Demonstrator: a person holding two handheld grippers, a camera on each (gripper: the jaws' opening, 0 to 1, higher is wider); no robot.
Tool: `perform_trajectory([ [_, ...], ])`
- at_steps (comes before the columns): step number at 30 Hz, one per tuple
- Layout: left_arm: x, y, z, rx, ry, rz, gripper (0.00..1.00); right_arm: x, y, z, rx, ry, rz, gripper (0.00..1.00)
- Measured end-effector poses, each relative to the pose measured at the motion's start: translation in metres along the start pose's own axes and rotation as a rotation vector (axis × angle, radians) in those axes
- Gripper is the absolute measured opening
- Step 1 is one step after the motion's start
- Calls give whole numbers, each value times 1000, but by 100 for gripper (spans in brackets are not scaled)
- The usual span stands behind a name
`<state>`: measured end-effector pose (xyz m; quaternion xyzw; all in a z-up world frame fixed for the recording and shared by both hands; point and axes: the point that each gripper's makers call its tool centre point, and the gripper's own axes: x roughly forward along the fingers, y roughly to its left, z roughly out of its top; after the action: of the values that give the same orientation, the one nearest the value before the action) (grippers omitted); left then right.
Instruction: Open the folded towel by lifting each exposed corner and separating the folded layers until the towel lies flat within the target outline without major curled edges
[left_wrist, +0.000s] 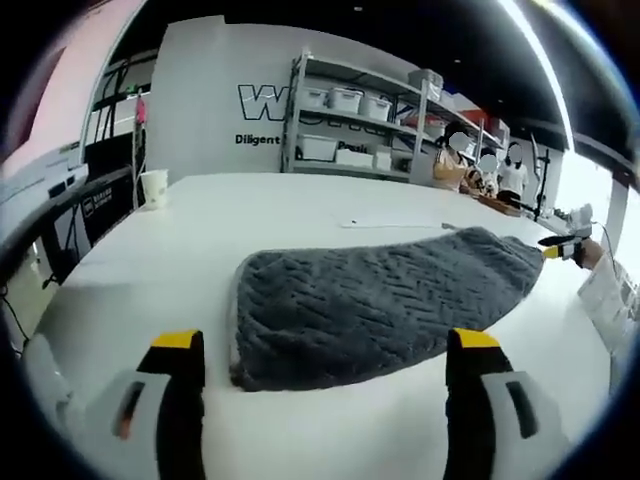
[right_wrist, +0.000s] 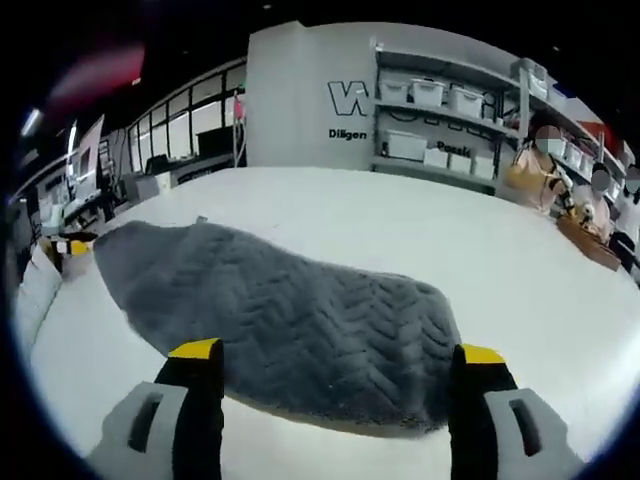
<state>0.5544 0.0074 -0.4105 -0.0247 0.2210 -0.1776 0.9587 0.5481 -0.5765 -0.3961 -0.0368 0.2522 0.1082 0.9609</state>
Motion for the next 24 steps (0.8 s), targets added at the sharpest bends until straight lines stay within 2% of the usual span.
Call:
perform_trajectory([
  [3, 1, 0, -3, 3, 13, 1, 99, 5, -3, 9, -26, -9, 9, 85],
  [6, 2, 1, -5, 10, 27, 7, 99, 11, -13, 14, -70, 4, -20, 81],
  [11, 2, 2, -3, 4, 19, 8, 99, 25, -20, 26, -84, -7, -27, 74],
  [18, 2, 0, -5, 5, 25, -1, 99, 60, -29, 41, -109, -11, 2, 61],
  [20, 2, 0, -4, 7, 22, -2, 99, 65, -31, 43, -133, -6, 0, 55],
  [22, 3, 0, -3, 8, 21, -2, 99, 78, -35, 42, -172, 30, 0, 53],
  [24, 3, -1, -3, 10, 22, -2, 99, 85, -33, 39, -175, 54, 23, 52],
])
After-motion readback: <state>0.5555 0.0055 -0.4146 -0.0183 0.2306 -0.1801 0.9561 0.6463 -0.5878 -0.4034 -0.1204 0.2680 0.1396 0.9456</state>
